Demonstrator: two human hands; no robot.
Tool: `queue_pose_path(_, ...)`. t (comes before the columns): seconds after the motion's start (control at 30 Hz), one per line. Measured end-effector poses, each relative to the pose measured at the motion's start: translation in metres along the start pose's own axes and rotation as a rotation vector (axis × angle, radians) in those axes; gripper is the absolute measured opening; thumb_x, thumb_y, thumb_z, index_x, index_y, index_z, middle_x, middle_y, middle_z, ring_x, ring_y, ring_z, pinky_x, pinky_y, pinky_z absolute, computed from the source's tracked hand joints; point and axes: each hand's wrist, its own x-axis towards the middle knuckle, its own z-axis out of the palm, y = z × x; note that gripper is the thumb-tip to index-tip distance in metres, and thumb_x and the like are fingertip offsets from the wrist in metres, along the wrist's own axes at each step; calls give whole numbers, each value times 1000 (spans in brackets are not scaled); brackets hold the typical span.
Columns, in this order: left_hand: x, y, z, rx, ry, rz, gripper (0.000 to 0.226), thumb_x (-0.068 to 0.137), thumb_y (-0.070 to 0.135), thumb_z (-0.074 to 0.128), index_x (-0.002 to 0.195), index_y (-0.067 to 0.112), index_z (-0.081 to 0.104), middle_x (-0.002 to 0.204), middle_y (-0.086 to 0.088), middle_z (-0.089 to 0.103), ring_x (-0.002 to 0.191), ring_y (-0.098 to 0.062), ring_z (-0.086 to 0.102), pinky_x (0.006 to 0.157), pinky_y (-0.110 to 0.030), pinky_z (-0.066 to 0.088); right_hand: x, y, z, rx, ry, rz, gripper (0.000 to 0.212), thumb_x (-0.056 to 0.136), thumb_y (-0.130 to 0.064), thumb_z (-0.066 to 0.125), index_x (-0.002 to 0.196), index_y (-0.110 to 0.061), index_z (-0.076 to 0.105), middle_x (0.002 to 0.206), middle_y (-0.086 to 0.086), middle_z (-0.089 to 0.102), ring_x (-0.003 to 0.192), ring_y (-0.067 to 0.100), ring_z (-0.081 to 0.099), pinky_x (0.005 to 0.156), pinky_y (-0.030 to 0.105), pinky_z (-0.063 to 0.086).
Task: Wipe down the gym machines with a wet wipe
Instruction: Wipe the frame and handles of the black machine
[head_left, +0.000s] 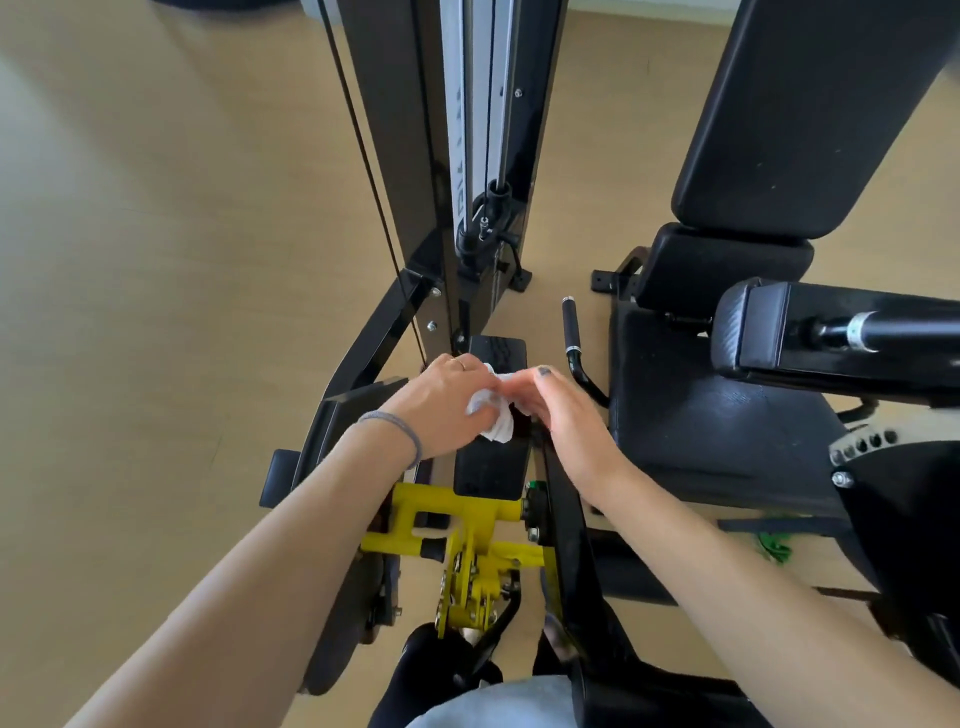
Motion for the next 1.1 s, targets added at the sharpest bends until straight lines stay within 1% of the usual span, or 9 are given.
queue_pose_path(0.13, 16, 12, -2, 131, 7, 97, 27, 100, 39, 49, 127, 36, 51, 108, 7, 44, 102, -13, 45, 80, -29, 47, 2, 5, 11, 173, 355, 135, 34, 107, -43, 36, 111, -26, 65, 112, -1, 68, 114, 18, 61, 109, 45, 47)
queue_pose_path(0.3, 9, 15, 2, 86, 99, 223, 16, 103, 33, 49, 90, 25, 55, 95, 10, 42, 88, -10, 48, 72, -21, 37, -11, 28, 31, 385, 250, 390, 67, 90, -74, 33, 140, -35, 55, 146, -3, 55, 140, 17, 43, 122, 45, 27)
queue_pose_path(0.4, -15, 8, 5, 31, 142, 350, 12, 101, 34, 54, 97, 26, 62, 100, 12, 51, 92, -6, 46, 78, -17, 39, -20, 30, 39, 482, 210, 382, 53, 98, -69, 29, 130, -42, 61, 148, -2, 54, 142, 17, 42, 124, 48, 23)
queue_pose_path(0.5, -14, 3, 5, 11, 86, 388, 8, 103, 32, 49, 96, 30, 51, 123, 12, 53, 102, -6, 52, 84, -20, 47, -18, 26, 43, 523, 242, 393, 46, 105, -57, 27, 107, -45, 71, 128, -3, 67, 129, 18, 54, 118, 46, 34)
queue_pose_path(0.63, 23, 0, 9, 27, 74, 259, 18, 106, 28, 42, 121, 27, 52, 118, 11, 57, 91, -7, 59, 77, -20, 51, -10, 18, 46, 580, 271, 384, 44, 107, -55, 29, 130, -36, 61, 129, -1, 66, 127, 18, 55, 116, 42, 37)
queue_pose_path(0.73, 57, -11, 10, 116, 126, 135, 33, 101, 12, 51, 133, 22, 54, 123, 2, 61, 104, -14, 60, 88, -23, 50, -8, 14, 50, 620, 261, 403, 43, 107, -55, 26, 131, -39, 58, 130, -1, 65, 121, 14, 55, 105, 35, 38)
queue_pose_path(0.83, 59, -6, 6, 273, 80, 240, 36, 102, 10, 49, 135, 19, 58, 133, -1, 59, 121, -15, 56, 104, -26, 44, -8, 19, 50, 641, 281, 421, 43, 106, -57, 24, 121, -42, 61, 124, -4, 67, 121, 14, 55, 101, 36, 38)
queue_pose_path(0.97, 35, -5, 0, 205, -77, 446, 37, 103, 16, 43, 135, 16, 61, 140, -6, 55, 126, -24, 51, 104, -43, 44, -8, 21, 51, 675, 295, 413, 50, 107, -56, 23, 138, -36, 56, 132, -4, 63, 124, 10, 53, 94, 26, 39)
queue_pose_path(1.1, 81, -29, 5, 399, -191, 456, 43, 99, 6, 52, 142, 13, 52, 145, -5, 51, 134, -22, 48, 111, -40, 42, -5, 24, 50, 710, 274, 438, 54, 107, -59, 19, 151, -39, 43, 145, -6, 53, 133, 11, 42, 113, 36, 27)
